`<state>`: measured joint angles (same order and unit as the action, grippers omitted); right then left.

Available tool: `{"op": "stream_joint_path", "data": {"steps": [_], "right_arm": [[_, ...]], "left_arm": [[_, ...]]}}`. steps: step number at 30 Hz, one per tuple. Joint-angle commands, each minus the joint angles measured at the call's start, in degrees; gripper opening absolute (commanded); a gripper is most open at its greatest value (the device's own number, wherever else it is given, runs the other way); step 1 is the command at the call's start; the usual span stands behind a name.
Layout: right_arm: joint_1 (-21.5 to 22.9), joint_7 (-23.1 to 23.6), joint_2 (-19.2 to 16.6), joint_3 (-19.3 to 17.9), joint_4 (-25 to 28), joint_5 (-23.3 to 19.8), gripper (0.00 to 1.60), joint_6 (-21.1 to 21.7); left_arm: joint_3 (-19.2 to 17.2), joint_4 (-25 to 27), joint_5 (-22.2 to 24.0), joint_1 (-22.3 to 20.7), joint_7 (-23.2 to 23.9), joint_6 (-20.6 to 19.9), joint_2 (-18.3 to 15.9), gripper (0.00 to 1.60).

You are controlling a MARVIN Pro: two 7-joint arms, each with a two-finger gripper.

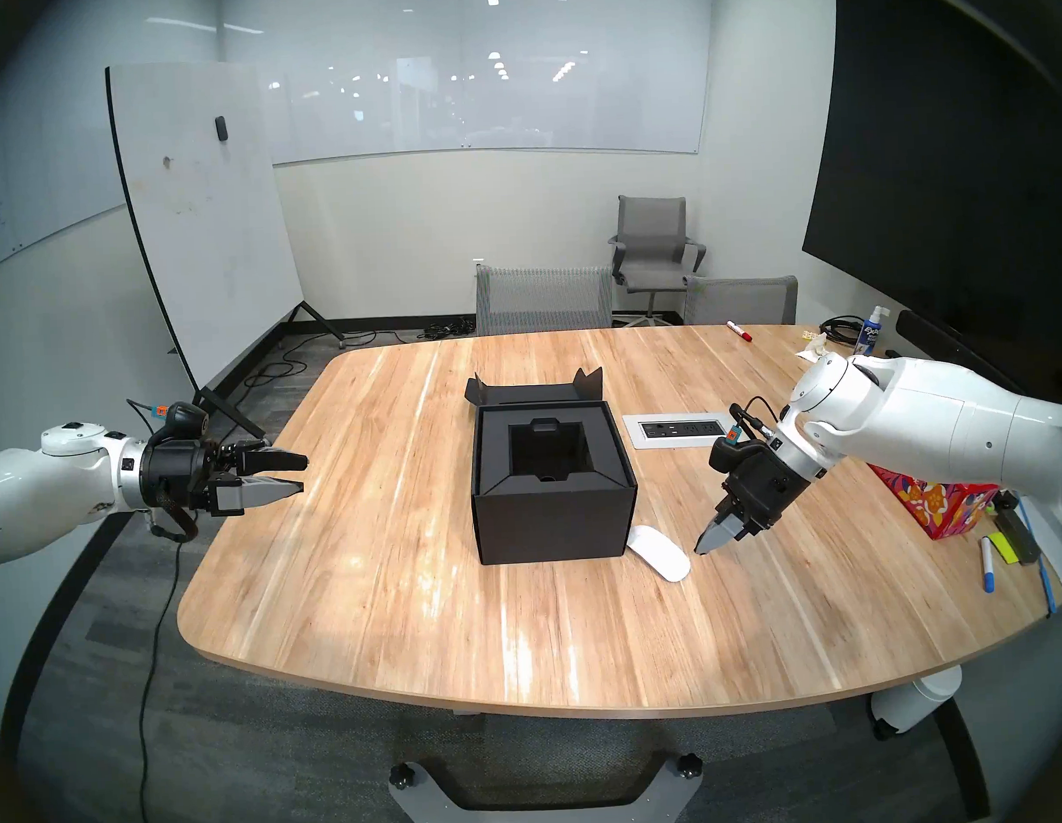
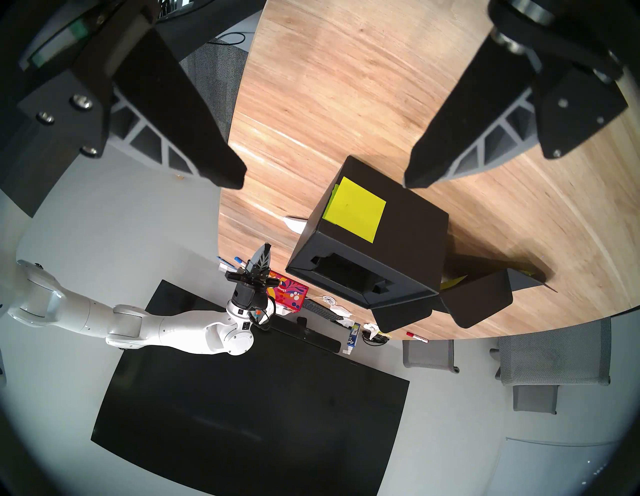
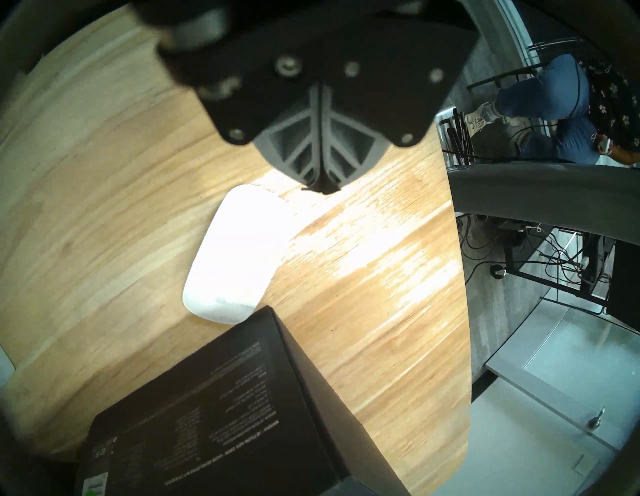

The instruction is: Open the box and place the mouse inside

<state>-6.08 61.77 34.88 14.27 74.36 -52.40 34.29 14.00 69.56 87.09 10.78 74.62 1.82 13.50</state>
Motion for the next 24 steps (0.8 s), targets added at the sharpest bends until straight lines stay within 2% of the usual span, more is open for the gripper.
{"op": "stream_joint_path", "data": {"steps": [1, 9, 16, 18, 24], "right_arm": [[1.5, -0.9, -0.9, -1.0, 0.1, -0.1, 0.00, 1.1], [1.1, -3.4, -1.2, -1.1, -0.7, 0.6, 0.00, 1.9], [0.6, -7.7, -1.5, -1.9, -1.5, 1.3, 0.00, 0.1], [0.6, -8.3, -1.7, -2.3, -1.3, 1.6, 0.00, -2.0], [1.1, -10.9, -2.6, -2.9, 0.2, 2.6, 0.00, -2.6]], "left_arm": [[-0.6, 0.1, 0.5, -0.7, 0.0, -0.1, 0.1, 1.60], [-0.6, 0.1, 0.5, -0.7, 0.0, -0.1, 0.1, 1.60], [-0.6, 0.1, 0.5, -0.7, 0.0, -0.1, 0.1, 1.60], [-0.6, 0.1, 0.5, -0.7, 0.0, -0.1, 0.1, 1.60], [-0.6, 0.1, 0.5, -0.7, 0.0, -0.1, 0.1, 1.60]]}}
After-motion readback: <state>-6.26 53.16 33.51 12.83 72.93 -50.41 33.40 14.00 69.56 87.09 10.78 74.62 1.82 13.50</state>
